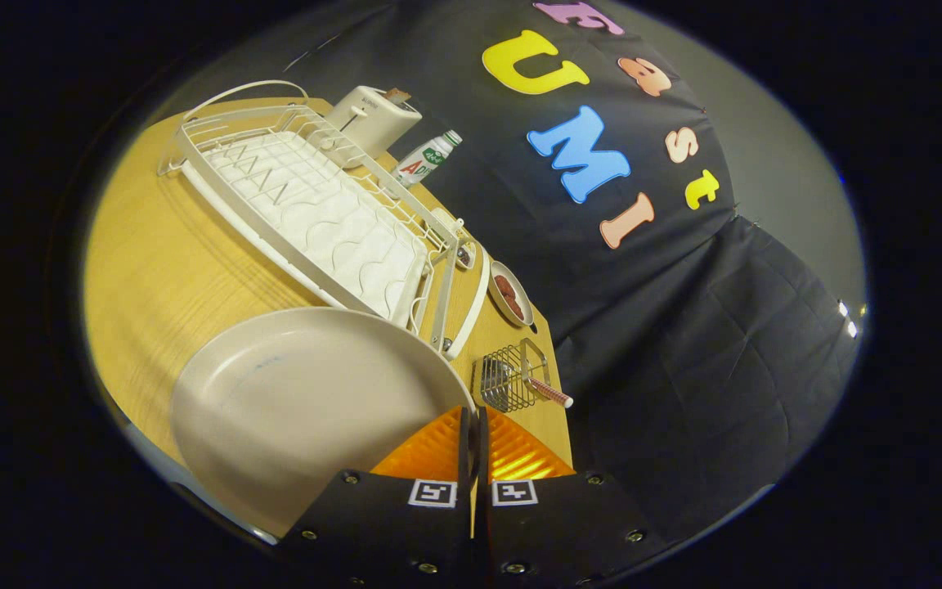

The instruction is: Take the plate from the dish rack, then take the spoon from the basket and place it into the plate.

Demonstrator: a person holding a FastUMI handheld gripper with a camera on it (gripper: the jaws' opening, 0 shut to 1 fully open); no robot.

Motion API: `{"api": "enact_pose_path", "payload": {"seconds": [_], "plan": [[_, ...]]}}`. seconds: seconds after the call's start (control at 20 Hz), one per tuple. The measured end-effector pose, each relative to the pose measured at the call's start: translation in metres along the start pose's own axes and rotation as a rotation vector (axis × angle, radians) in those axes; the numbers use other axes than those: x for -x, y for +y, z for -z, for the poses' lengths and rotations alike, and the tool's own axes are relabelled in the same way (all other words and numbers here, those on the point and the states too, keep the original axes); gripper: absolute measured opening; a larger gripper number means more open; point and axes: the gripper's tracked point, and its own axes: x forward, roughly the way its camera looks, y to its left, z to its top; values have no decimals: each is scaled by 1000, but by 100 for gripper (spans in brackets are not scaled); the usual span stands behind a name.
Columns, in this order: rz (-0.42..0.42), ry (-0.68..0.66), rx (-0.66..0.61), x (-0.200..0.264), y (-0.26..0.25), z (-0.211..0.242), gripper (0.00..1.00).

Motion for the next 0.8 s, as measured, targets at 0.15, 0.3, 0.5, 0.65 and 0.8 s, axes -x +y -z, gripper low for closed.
{"api": "enact_pose_path", "payload": {"seconds": [0.15, 0.3, 0.5, 0.65, 0.8], "plan": [[-36, 35, 6, -8, 9, 14, 2], [-63, 67, -14, -10, 9, 25, 2], [-117, 84, -26, -16, 12, 34, 2], [-128, 87, -32, -21, 7, 38, 4], [-124, 76, -41, -23, -1, 36, 4]]}}
